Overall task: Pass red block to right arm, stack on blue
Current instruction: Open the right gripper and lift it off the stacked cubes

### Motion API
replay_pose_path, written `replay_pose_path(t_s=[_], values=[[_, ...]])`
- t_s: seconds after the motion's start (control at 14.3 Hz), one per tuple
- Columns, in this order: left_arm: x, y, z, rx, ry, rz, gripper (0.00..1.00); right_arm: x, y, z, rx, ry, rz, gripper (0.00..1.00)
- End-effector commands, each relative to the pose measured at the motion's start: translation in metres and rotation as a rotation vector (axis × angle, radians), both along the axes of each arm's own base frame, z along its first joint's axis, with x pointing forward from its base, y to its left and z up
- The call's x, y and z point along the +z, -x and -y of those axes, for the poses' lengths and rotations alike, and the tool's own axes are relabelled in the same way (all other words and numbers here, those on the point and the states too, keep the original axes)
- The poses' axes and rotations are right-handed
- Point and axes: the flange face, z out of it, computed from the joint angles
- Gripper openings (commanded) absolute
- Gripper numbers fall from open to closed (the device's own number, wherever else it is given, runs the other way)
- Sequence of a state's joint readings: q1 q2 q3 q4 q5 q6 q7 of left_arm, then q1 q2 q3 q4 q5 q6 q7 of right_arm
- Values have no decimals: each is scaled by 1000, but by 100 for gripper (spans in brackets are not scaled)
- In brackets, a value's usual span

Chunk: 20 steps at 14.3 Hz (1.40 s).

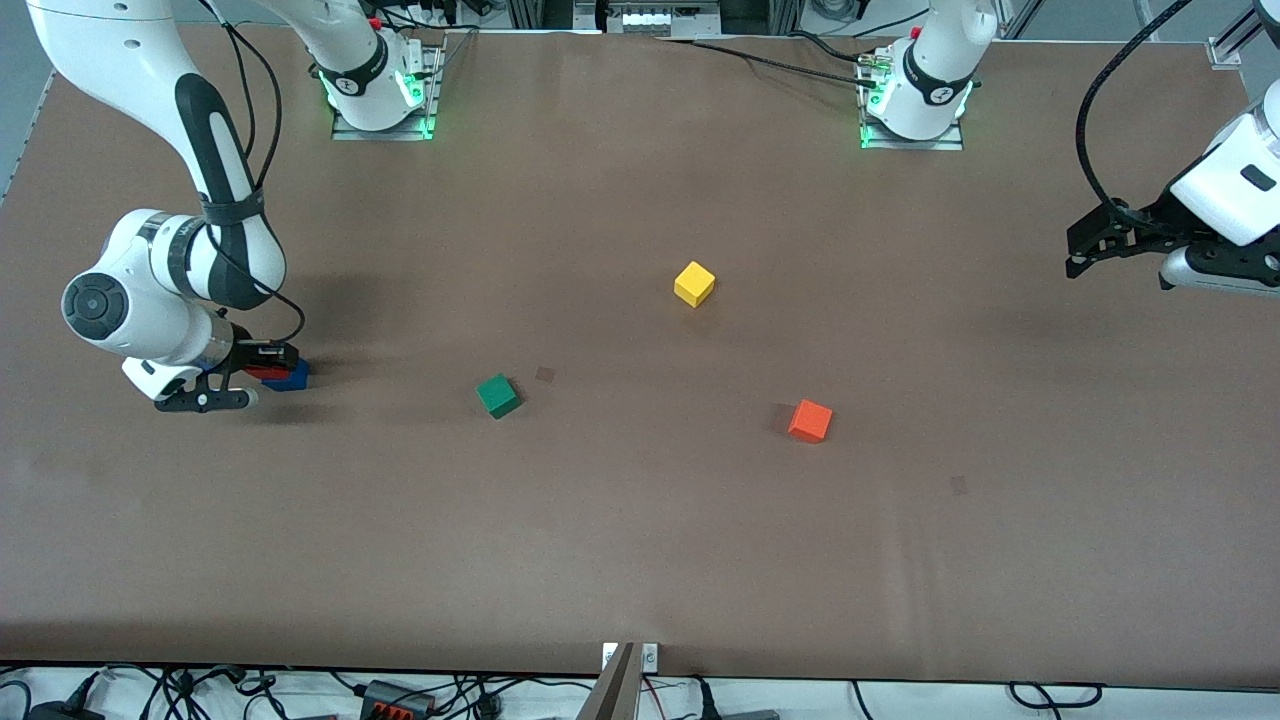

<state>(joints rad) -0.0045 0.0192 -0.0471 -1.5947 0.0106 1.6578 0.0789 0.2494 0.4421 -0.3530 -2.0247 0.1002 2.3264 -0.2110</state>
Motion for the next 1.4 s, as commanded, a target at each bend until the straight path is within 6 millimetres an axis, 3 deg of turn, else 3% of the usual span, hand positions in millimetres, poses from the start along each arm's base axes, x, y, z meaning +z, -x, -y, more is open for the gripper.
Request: replay_pose_path(t_s=[0.0, 0.14, 0.28, 0.56, 0.77, 1.33], values=[[6, -2, 2, 1, 13, -6, 100, 1, -3, -2, -18, -2, 6, 100], [6, -2, 2, -1, 12, -6, 100, 10, -4, -5, -8, -8, 19, 100], [6, -2, 1, 2, 13, -6, 100, 33, -9, -9, -5, -22, 16, 100], [6, -2, 2, -1, 12, -6, 100, 110, -41, -18, 3, -46, -13, 100], [6, -2, 2, -1, 12, -6, 100, 156, -53, -25, -15, -53, -47, 100], [6, -2, 2, -1, 12, -6, 100, 292, -52, -30, -80, -65, 25, 100]])
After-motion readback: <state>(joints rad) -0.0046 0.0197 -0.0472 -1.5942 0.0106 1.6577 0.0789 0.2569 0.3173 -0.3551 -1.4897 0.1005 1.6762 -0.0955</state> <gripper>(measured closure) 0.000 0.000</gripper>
